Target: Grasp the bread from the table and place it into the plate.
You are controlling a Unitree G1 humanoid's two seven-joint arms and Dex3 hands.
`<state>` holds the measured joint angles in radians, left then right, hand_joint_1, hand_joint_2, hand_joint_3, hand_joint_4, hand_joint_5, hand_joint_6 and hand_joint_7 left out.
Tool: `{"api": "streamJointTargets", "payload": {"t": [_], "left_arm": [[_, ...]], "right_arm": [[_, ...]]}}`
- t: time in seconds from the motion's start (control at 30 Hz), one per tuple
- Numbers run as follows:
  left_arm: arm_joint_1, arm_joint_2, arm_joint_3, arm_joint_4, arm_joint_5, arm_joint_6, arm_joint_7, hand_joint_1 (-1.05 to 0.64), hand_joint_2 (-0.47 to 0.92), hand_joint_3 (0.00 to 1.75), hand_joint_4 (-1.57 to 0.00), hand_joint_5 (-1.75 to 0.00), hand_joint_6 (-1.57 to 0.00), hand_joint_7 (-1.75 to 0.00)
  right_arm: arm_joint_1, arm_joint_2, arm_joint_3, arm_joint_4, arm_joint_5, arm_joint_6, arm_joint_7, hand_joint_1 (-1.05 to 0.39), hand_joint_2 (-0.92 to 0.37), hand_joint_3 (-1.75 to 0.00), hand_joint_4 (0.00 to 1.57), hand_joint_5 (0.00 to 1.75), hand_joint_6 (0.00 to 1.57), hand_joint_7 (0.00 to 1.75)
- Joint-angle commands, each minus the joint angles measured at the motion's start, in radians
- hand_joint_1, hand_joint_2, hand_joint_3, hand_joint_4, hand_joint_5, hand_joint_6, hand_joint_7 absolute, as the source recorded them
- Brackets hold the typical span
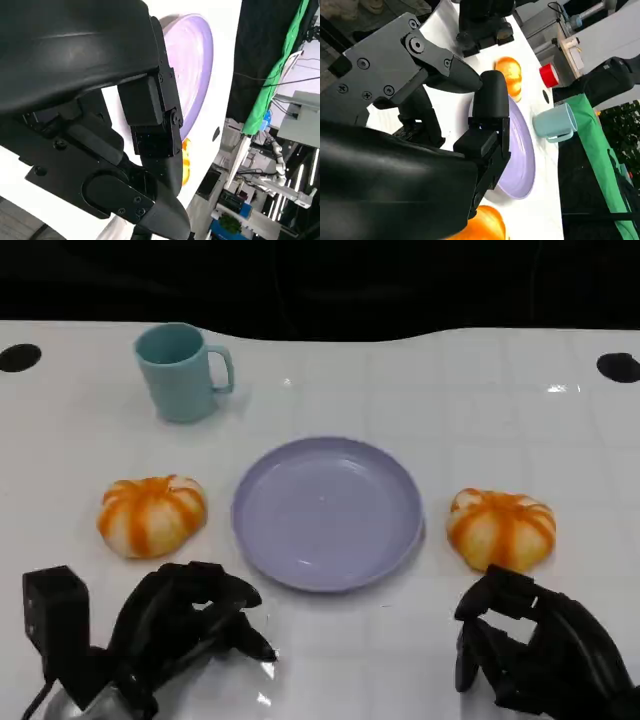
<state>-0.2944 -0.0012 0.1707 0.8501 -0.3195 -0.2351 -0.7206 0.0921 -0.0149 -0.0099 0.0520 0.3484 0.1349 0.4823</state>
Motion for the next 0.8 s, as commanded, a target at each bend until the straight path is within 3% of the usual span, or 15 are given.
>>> {"api": "streamJointTargets", "payload": {"t": [0.03,0.13,0.2,0.5,0.63,0.8], "left_arm": [[0.026,0.014,0.001,0.001,0.007,0.0,0.006,-1.05,0.77,0.01,-1.55,-0.49,-1.57,-0.22],[0.026,0.014,0.001,0.002,0.007,0.003,0.004,-1.05,0.76,0.0,-1.56,-0.49,-1.57,-0.22],[0.025,0.015,0.0,0.006,0.008,0.001,0.002,-1.05,0.77,0.0,-1.56,-0.49,-1.57,-0.22],[0.026,0.013,-0.001,0.006,0.011,-0.005,0.009,-1.05,0.77,0.0,-1.56,-0.49,-1.57,-0.22],[0.027,0.014,-0.003,0.004,0.012,-0.004,0.009,-1.05,0.77,0.0,-1.56,-0.49,-1.57,-0.22],[0.029,0.017,-0.005,0.001,0.016,-0.006,0.009,-1.05,0.78,0.01,-1.55,-0.49,-1.57,-0.22]], "right_arm": [[0.003,-0.006,-0.008,-0.009,0.003,-0.056,0.009,-0.38,-0.5,-1.15,0.71,1.75,0.71,1.34],[-0.001,-0.008,-0.011,-0.012,0.008,-0.076,0.013,-0.38,-0.53,-1.11,0.68,1.74,0.71,1.18],[-0.003,-0.011,-0.012,-0.014,0.005,-0.1,0.019,-0.38,-0.6,-0.98,0.62,1.7,0.68,1.07],[-0.045,-0.051,-0.016,0.006,-0.013,-0.228,0.081,-0.4,-0.81,-0.51,0.5,1.45,0.56,0.91],[-0.075,-0.09,-0.009,0.028,-0.105,-0.373,0.076,-0.43,-0.9,-0.26,0.45,1.23,0.48,0.77],[-0.129,-0.157,-0.021,0.06,-0.176,-0.498,0.078,-0.48,-0.92,-0.16,0.39,1.0,0.43,0.57]]}}
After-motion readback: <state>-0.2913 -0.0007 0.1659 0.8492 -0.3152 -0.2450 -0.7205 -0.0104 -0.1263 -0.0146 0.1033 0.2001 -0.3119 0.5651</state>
